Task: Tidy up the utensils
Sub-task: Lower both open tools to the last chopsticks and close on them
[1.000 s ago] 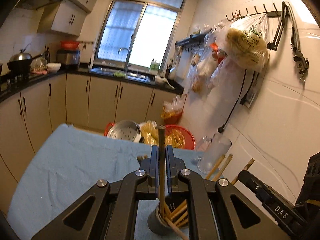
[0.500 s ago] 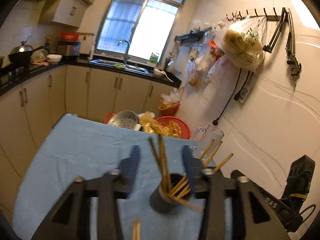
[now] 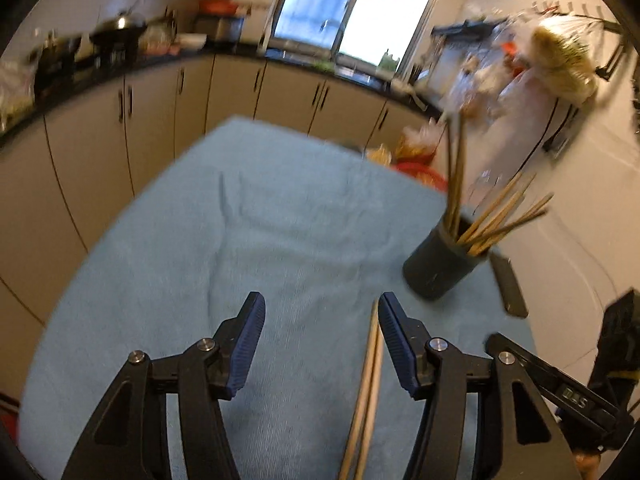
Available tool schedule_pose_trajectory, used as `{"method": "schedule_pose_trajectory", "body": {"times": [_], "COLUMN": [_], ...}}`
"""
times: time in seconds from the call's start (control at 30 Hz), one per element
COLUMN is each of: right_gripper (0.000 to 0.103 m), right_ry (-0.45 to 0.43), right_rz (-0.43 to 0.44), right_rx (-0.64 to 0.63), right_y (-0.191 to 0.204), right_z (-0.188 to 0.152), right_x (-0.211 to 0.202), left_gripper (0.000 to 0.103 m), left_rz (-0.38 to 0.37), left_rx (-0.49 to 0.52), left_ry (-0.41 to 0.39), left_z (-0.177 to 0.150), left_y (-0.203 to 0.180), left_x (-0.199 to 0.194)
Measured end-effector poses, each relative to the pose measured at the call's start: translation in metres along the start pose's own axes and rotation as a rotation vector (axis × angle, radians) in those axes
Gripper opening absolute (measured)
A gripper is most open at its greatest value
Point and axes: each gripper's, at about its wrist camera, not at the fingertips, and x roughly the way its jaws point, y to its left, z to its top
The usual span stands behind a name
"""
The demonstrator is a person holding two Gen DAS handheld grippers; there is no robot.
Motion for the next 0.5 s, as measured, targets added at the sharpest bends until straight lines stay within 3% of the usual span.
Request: {"method": "schedule_pose_trajectory", "body": {"times": [0.23, 0.5], "right_gripper": [0.034, 0.023], "right_ry": [0.169, 0.227], "right_rz": [-0.072, -0.158], "right_rx": [-0.041, -0.031], "right_y": [0.015, 0.023], "right_z": [-0.004, -0.002], "right_x": [0.069, 0.123], "left_gripper": [0.060, 0.060], "left_rz": [0.010, -0.014], "left_rx": [-0.016, -0.032], "left_ry": [0.058, 0.090], "left_z": [-0.008, -0.005], "left_y": [0.010, 0.024], "left_x": [0.021, 0.035]}}
